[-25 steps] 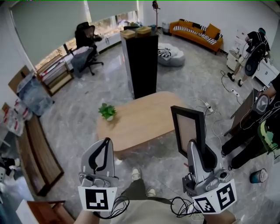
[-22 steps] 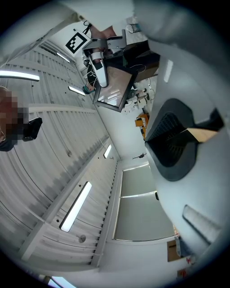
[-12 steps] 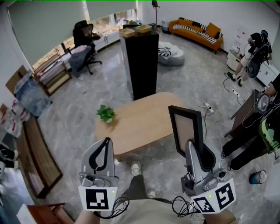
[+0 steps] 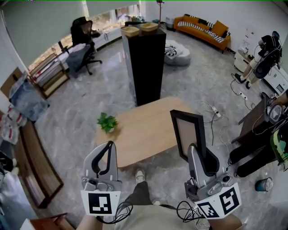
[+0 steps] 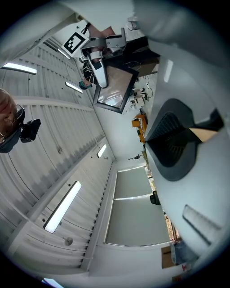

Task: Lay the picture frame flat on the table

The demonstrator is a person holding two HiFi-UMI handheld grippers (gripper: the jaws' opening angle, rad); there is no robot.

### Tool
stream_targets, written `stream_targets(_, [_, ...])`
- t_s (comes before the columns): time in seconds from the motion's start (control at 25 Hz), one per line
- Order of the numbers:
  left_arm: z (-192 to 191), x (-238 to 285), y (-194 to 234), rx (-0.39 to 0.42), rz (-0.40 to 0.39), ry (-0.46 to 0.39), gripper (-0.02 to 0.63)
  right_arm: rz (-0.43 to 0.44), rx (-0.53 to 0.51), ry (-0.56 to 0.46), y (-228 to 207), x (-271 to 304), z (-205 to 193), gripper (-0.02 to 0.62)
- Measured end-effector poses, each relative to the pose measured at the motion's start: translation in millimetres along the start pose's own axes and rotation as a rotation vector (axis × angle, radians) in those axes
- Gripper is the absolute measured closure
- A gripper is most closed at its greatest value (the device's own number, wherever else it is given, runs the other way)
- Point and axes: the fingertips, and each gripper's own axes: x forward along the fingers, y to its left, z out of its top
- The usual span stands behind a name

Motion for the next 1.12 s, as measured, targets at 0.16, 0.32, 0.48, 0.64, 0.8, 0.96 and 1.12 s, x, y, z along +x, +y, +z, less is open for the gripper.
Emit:
stream_targets(0.16, [-12, 32, 25, -0.013, -0.013, 0.007, 0.586, -0.013, 0.002, 0.019, -8, 41, -10, 0.537])
stream_targets(0.32, [-23, 65, 47, -0.014, -0.038, 0.011, 0.586, -0.027, -0.002, 0.035, -15, 81, -16, 0.537])
stream_targets(0.48, [-33, 97, 68, -0.001, -0.073, 0.016, 0.586, -0.035, -0.013, 0.042, -18, 119, -20, 0.537])
stream_targets(0.64, [-41, 121, 81, -0.007, -0.092, 0.016, 0.586, -0.047, -0.013, 0.036, -24, 145, -24, 0.537])
stream_targets(0.8, [-52, 135, 90, 0.050, -0.121, 0.031, 0.586, -0.060, -0.005, 0.047, -28, 161, -34, 0.537])
stream_targets(0.96, [-59, 146, 94, 0.011, -0.108, 0.037, 0.586, -0.058, -0.001, 0.060, -37, 170, -41, 0.537])
stream_targets(1.12, [-60, 160, 93, -0.006, -0.086, 0.049, 0.586, -0.053, 0.012, 0.062, -54, 180, -44, 0.537])
